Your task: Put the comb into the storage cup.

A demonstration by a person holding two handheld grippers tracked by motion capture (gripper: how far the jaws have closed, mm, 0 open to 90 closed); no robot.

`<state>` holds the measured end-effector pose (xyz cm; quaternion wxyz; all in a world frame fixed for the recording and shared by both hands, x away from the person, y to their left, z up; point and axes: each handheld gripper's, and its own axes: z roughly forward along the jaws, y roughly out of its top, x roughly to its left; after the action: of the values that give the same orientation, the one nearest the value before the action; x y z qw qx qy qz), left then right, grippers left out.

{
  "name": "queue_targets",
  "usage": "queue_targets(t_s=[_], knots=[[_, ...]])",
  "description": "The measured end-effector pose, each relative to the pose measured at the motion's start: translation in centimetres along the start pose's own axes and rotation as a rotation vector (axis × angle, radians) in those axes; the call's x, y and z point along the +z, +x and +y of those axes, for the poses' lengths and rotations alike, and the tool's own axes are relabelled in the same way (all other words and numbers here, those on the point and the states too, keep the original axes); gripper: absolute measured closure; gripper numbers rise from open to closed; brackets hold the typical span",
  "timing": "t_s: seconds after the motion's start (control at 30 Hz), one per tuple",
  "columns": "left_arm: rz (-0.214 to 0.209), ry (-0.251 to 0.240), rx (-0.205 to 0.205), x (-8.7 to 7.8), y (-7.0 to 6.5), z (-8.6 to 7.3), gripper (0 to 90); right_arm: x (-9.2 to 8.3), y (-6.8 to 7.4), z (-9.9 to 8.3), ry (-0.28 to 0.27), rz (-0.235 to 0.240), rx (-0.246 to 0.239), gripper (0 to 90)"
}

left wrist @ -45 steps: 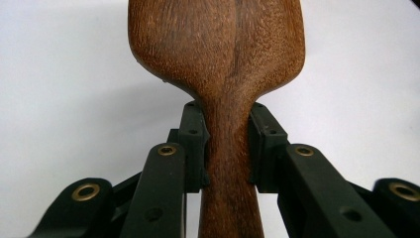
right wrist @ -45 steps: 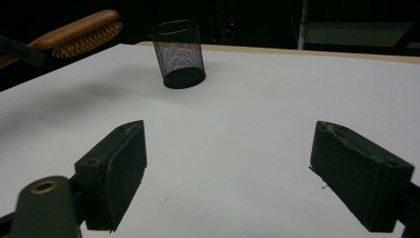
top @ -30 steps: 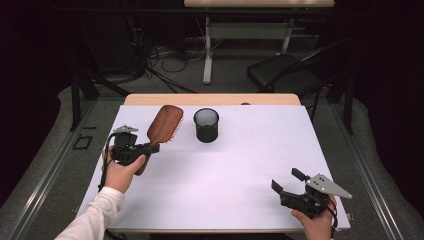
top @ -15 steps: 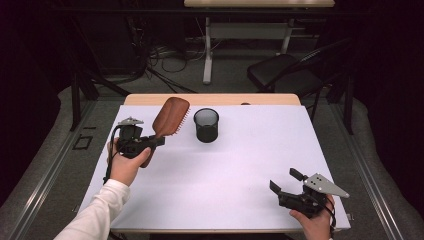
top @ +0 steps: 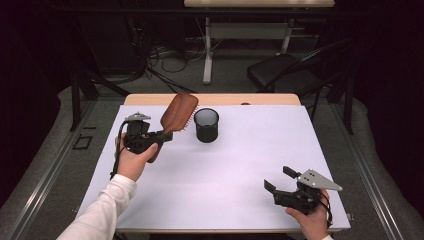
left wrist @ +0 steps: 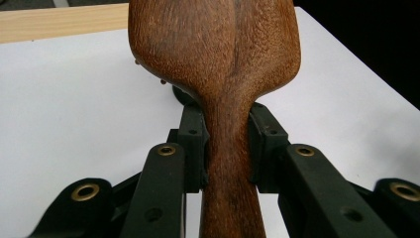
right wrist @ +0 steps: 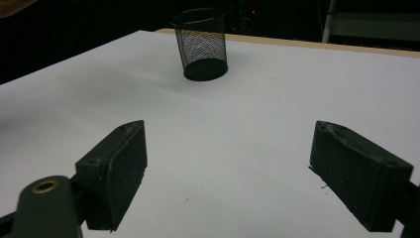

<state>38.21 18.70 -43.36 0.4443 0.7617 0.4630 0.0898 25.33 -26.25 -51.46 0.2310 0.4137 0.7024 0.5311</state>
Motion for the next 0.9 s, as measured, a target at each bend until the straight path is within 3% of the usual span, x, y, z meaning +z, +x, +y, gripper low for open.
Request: queue_targets(t_s=[0.33, 0.57, 0.7, 0.9], knots=[[-0.008, 0.002, 0.011, 0.7, -0.8, 0.6, 71.8, 2.0, 0.7, 2.2, 0.089, 0.057, -0.035, 14.2], [-0.019, 0.001, 0.034, 0.9, -1.6, 1.4, 71.8, 3.0, 0.7, 3.3, 0.167, 0.071, -0.035, 13.9], [-0.022, -0.001, 0.04, 1.1, -2.1, 1.6, 71.9, 3.5, 0.3, 4.0, 0.189, 0.09, -0.006, 13.9], [-0.026, 0.004, 0.048, 1.4, -2.5, 1.9, 71.8, 4.6, -0.2, 5.2, 0.227, 0.1, -0.001, 14.0]])
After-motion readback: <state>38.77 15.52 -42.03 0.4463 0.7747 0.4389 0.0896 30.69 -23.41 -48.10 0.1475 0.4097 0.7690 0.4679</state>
